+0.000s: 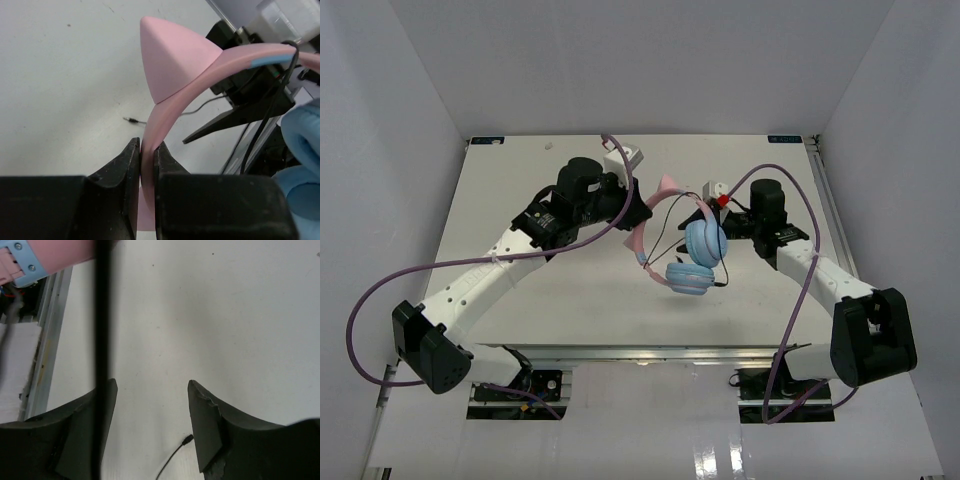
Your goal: Wrap the headphones
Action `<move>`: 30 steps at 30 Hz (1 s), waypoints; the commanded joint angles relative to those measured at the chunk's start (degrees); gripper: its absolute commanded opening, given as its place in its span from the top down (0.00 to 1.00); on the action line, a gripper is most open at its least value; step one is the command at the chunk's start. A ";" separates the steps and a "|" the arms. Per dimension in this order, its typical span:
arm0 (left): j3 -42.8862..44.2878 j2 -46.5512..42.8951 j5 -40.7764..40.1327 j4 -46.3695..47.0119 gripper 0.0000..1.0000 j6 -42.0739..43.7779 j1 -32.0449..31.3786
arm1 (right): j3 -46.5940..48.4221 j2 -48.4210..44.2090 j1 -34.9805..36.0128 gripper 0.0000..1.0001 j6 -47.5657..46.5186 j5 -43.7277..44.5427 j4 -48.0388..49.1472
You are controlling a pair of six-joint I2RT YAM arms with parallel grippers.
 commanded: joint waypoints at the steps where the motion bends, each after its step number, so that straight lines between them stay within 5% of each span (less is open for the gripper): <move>1: 9.26 -2.55 -2.94 2.25 1.00 -8.06 0.10 | -3.36 3.98 1.28 0.35 22.27 -6.86 25.81; 10: 16.86 -1.62 -11.63 4.37 1.00 -14.47 0.04 | -9.35 8.40 1.60 0.41 44.09 -7.45 51.10; 16: 15.67 -2.20 -18.59 9.16 1.00 -19.92 0.04 | -10.57 10.25 1.60 0.72 54.64 -6.66 63.00; 21: 14.37 -1.70 -21.24 12.82 1.00 -24.45 0.04 | -11.02 10.61 1.60 0.86 62.34 -5.73 71.48; 23: 13.97 -1.49 -24.51 12.62 1.00 -25.96 0.04 | -11.10 9.43 1.60 0.91 59.02 -5.73 67.17; 30: 10.41 -0.83 -44.26 11.65 1.00 -27.28 0.04 | -2.74 -4.90 6.61 0.92 7.54 13.79 -0.66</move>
